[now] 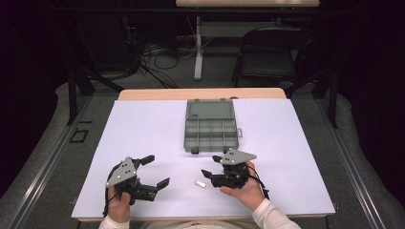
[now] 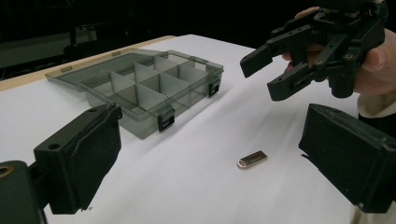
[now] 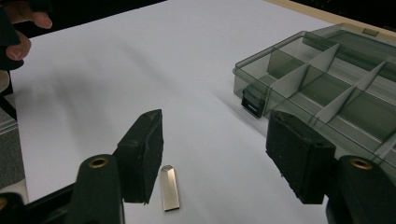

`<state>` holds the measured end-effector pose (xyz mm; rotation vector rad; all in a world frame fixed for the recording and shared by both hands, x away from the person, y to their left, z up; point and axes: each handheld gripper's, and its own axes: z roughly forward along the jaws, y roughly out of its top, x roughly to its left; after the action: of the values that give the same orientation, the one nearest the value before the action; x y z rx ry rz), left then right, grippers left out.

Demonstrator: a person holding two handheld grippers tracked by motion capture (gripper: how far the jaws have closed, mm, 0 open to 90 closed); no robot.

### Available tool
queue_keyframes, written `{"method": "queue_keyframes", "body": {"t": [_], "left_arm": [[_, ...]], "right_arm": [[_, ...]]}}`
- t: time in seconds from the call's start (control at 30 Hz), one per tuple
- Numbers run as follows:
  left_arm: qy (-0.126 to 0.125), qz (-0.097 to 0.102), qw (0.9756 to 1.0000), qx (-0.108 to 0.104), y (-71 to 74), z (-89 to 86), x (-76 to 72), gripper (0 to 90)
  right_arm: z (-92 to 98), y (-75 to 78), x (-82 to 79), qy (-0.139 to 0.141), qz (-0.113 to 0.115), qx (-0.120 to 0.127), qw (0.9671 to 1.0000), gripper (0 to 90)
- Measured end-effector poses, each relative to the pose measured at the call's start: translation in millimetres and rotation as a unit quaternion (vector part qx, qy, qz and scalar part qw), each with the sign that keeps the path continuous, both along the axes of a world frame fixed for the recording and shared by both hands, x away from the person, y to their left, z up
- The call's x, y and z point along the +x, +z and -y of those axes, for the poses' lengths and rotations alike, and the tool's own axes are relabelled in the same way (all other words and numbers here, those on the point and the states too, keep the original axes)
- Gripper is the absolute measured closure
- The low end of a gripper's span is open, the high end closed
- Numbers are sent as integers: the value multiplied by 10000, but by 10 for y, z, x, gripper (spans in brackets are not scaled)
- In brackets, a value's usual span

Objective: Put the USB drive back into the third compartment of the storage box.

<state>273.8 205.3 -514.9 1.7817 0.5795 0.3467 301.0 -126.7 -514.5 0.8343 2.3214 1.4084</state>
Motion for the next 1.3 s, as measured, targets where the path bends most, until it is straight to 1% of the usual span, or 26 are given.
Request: {"method": "queue_keyframes", "body": {"t": [0.1, 0.13, 0.23, 0.37, 0.43, 0.6, 0.63, 0.7, 0.73, 0.9, 1.07, 1.2, 1.3], "left_arm": [[18, 9, 10000, -7, -1, 1, -3, 53], [93, 32, 10000, -4, -2, 7, -9, 53], [89, 45, 9999, -13, -3, 9, -10, 55], [91, 44, 9999, -9, -3, 8, -9, 60], [99, 47, 9999, -15, -5, 10, -8, 64], [108, 36, 9999, 3, -3, 9, -9, 67], [108, 35, 9999, 4, -3, 9, -8, 69], [113, 35, 9999, 1, -3, 9, -9, 70], [114, 34, 9999, -1, -3, 8, -9, 71], [96, 20, 10000, 1, -4, 6, -6, 73], [92, 19, 10000, 6, -5, 5, -2, 75], [98, 20, 9999, 5, -6, 4, -1, 76], [95, 20, 10000, 6, -6, 3, -2, 78]], "right_arm": [[-52, -16, 18, 22, -6, -30, 10000, 387], [-68, -23, 24, 38, -6, -31, 10000, 399], [-119, -52, 30, 97, -16, -52, 9999, 439], [-147, -70, 28, 138, -20, -59, 9999, 439], [-161, -83, 28, 174, -24, -102, 9998, 439], [-184, -118, 31, 203, -101, -202, 9995, 439], [-190, -132, 34, 168, -103, -230, 9995, 435], [-191, -137, 37, 169, -102, -238, 9995, 435], [-193, -145, 37, 157, -137, -242, 9995, 434], [-211, -200, 48, 222, -198, -277, 9992, 438], [-233, -245, 39, 308, -239, -349, 9986, 469], [-251, -288, 32, 397, -276, -396, 9980, 540], [-256, -316, 33, 439, -322, -423, 9976, 573]]}}
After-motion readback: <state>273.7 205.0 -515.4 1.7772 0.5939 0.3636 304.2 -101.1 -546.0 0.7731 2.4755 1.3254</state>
